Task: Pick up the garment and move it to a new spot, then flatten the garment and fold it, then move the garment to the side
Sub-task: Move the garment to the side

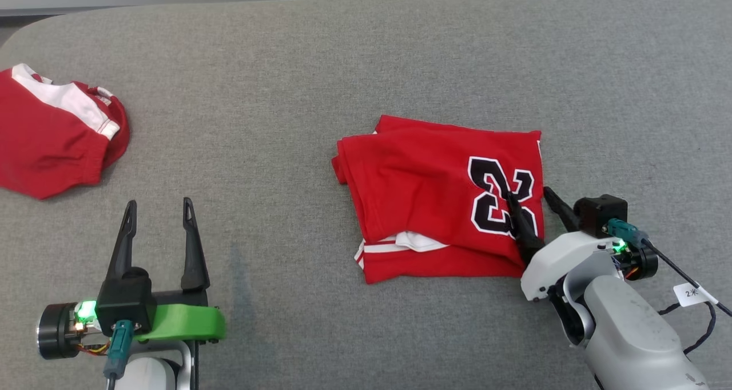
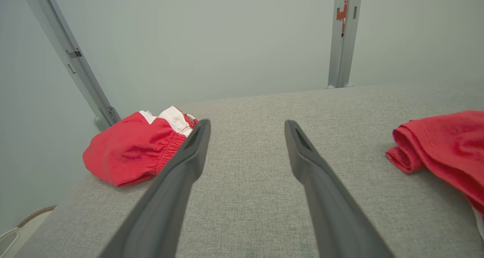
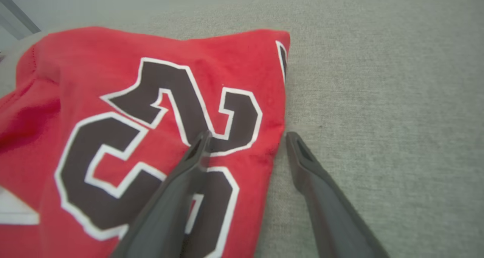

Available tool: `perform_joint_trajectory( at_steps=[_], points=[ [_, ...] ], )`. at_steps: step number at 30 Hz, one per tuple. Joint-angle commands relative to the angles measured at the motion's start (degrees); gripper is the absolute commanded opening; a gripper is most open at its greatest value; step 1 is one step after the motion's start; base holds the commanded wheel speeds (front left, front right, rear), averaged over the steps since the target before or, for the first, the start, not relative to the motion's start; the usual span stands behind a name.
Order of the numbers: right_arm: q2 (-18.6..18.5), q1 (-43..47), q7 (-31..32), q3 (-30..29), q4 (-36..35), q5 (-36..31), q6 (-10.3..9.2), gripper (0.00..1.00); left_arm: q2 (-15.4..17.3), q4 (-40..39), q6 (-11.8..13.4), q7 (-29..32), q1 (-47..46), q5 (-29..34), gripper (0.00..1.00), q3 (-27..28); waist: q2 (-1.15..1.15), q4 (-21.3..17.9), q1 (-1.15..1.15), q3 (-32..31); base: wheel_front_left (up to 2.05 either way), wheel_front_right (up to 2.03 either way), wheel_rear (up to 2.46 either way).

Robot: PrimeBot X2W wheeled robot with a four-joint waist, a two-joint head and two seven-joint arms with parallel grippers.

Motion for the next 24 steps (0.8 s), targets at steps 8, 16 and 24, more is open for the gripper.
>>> perform_joint_trajectory(
  at_steps=[8, 16, 24],
  points=[
    [2.57, -0.39, 0.15, 5.99, 4.60, 6.23, 0.06, 1.00, 0.03, 0.09, 0.51, 0.06, -0.82, -0.27, 1.00, 0.15, 0.00, 0.40, 0.00, 0.83, 0.00, 0.00, 0.00],
    [-1.60, -4.33, -0.30, 6.79, -1.11, 6.98, -0.07, 0.00, -0.08, -1.13, 0.89, 0.06, -2.05, -0.64, 1.00, -0.20, 0.00, -0.35, 0.00, 2.58, 0.00, 0.00, 0.00],
    [-10.35, -15.60, -0.32, 9.97, -2.55, 5.32, -0.07, 0.00, -0.09, -6.49, 1.73, 0.07, -6.30, 0.87, 1.00, -1.20, 0.00, -2.25, 0.00, 9.98, 0.00, 0.00, 0.00]
  ],
)
